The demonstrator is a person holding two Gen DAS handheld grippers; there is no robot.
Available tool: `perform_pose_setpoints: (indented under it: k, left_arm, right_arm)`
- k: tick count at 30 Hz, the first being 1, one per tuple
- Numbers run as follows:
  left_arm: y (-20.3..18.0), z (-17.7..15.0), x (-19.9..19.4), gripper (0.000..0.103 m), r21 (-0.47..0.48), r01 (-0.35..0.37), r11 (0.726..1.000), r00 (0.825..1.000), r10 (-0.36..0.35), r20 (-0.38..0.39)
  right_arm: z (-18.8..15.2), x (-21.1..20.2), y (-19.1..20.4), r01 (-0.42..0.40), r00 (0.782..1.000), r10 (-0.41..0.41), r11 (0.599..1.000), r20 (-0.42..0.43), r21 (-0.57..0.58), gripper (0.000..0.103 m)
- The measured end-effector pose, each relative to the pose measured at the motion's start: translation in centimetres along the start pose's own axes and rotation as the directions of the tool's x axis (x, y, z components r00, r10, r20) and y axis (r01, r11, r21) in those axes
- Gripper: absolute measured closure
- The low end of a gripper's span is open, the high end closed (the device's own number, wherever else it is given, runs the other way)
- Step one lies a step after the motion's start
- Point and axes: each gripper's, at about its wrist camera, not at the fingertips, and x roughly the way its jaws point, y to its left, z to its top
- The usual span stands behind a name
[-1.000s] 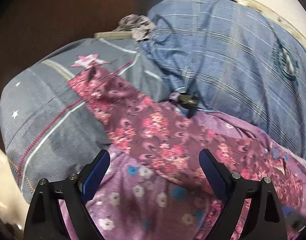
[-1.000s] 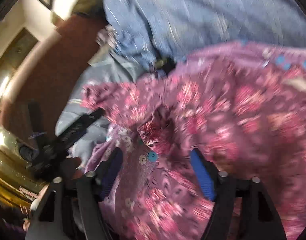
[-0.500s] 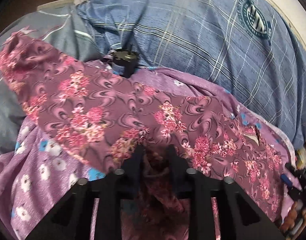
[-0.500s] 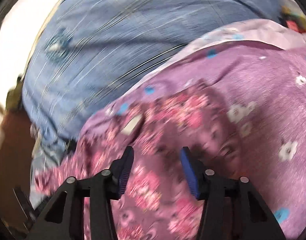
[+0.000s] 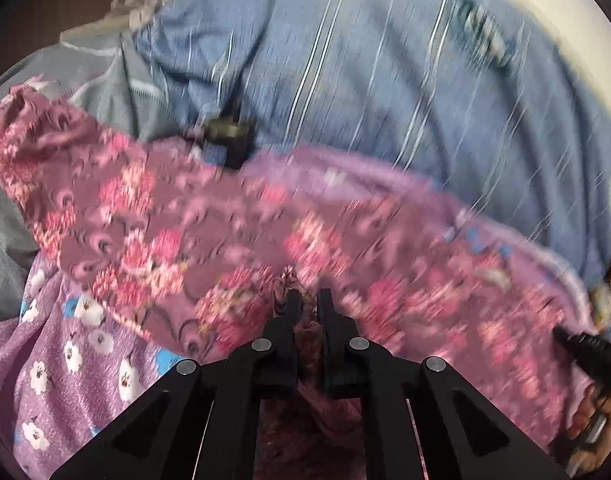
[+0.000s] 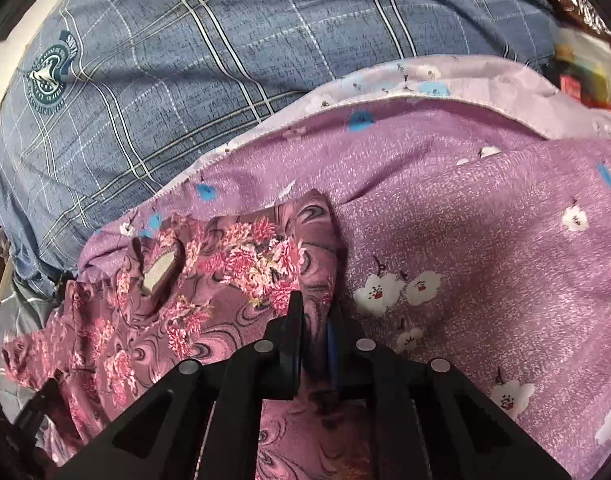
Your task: Fold small clothes
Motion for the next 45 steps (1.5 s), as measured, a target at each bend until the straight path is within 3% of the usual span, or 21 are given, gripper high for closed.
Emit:
perform_pose_setpoints:
  k: [3,5,7,9,10,12,14,16,17,19,21,22,25,27,29,31,34,37,40,45]
  left_arm:
    - [-1.8,0.2,-2.9,0.097,0.078,0.042,0.996,0.988,-0.053,0.146]
    - [-3.1,-0.1,-3.6,0.095,0.14,-0.002,0.99,0.98,-0.025,0.196]
    - [-3.6,-0.7,-2.0,0.09,0.19,-0.11,0.975,0.985,0.082,0.15]
    - [-2.6,-1.4,0.8,0.089,0.185,-0.178,0.967,0.984,0.179,0.01]
    - [-1.2,-1.9,2.4,0.089,0.134,-0.192,0.972,0.973,0.206,-0.104]
    - [0.7,-1.9,2.7,0.089,0.036,-0.161,0.986,0.973,0.165,-0.164]
    - [2.0,-1.2,1.0,0.089,-0.024,-0.149,0.989,0.981,0.144,-0.129]
    - [2.9,-0.5,-1.4,0.081,-0.046,-0.187,0.981,0.982,0.186,-0.034]
    - [3.5,-0.4,-2.3,0.077,-0.068,-0.21,0.975,0.978,0.211,-0.001]
    - [5.3,-0.1,-4.7,0.068,-0.162,-0.255,0.953,0.961,0.269,0.069]
    - [7.0,-0.1,-6.2,0.06,-0.246,-0.303,0.921,0.935,0.337,0.109]
    - [8.1,-0.4,-6.9,0.051,-0.3,-0.323,0.898,0.921,0.371,0.119]
    - [10.8,-1.0,-8.5,0.046,-0.448,-0.314,0.837,0.906,0.405,0.122]
    - [12.3,-1.0,-8.3,0.043,-0.498,-0.298,0.815,0.913,0.396,0.101]
    - [13.7,-1.0,-7.5,0.043,-0.547,-0.26,0.796,0.932,0.355,0.073]
    - [15.1,-0.6,-6.4,0.043,-0.586,-0.189,0.788,0.959,0.276,0.063]
    - [17.3,-0.2,-5.4,0.043,-0.639,-0.156,0.754,0.972,0.232,0.037]
    - [19.0,0.5,-4.9,0.043,-0.681,-0.066,0.73,0.982,0.169,0.087]
    - [19.1,1.9,-3.7,0.044,-0.648,-0.06,0.76,0.984,0.155,0.09]
    - [20.7,3.6,-2.2,0.045,-0.653,-0.003,0.758,0.98,0.133,0.15]
  right_arm:
    - [0.7,-2.5,-0.8,-0.025,0.995,0.022,0.999,0.093,0.034,0.095]
    - [1.3,-3.2,-1.3,-0.016,0.991,0.009,0.998,0.135,0.056,0.095]
    - [1.3,-2.0,-2.1,0.043,0.992,-0.05,0.997,0.112,0.066,0.095]
    - [0.6,0.4,-2.7,0.122,0.991,-0.125,0.991,0.054,0.059,0.094]
    - [0.4,0.7,-3.6,0.119,0.992,-0.121,0.99,0.028,0.075,0.092]
    - [0.8,-0.2,-3.9,0.102,0.994,-0.106,0.989,0.034,0.11,0.082]
    - [1.1,-2.4,-3.7,0.115,0.988,-0.129,0.982,0.083,0.149,0.06]
    - [1.0,-5.1,-3.2,0.095,0.972,-0.126,0.983,0.197,0.16,0.046]
    - [0.8,-6.1,-2.7,0.076,0.966,-0.109,0.987,0.237,0.144,0.046]
    - [0.3,-7.0,-0.7,-0.004,0.968,-0.012,0.998,0.251,0.066,0.046]
    - [-0.8,-6.6,1.5,-0.1,0.974,0.096,0.995,0.205,0.008,0.046]
    - [-1.7,-6.1,2.8,-0.158,0.974,0.16,0.987,0.162,-0.02,0.046]
    - [-4.5,-3.9,6.9,-0.264,0.964,0.267,0.958,0.01,-0.113,0.046]
    - [-6.5,-2.0,9.1,-0.296,0.954,0.284,0.941,-0.094,-0.164,0.046]
    - [-8.6,0.8,11.0,-0.267,0.95,0.217,0.936,-0.223,-0.23,0.045]
    - [-9.2,0.2,12.2,-0.224,0.971,0.184,0.923,-0.154,-0.311,0.045]
    - [-9.2,0.2,12.3,-0.236,0.966,0.187,0.92,-0.179,-0.314,0.044]
    - [-8.6,1.0,11.8,-0.264,0.958,0.218,0.923,-0.185,-0.28,0.043]
    - [-8.7,1.1,12.3,-0.258,0.961,0.212,0.92,-0.178,-0.296,0.042]
    - [-9.8,0.8,13.1,-0.21,0.975,0.165,0.895,-0.146,-0.393,0.038]
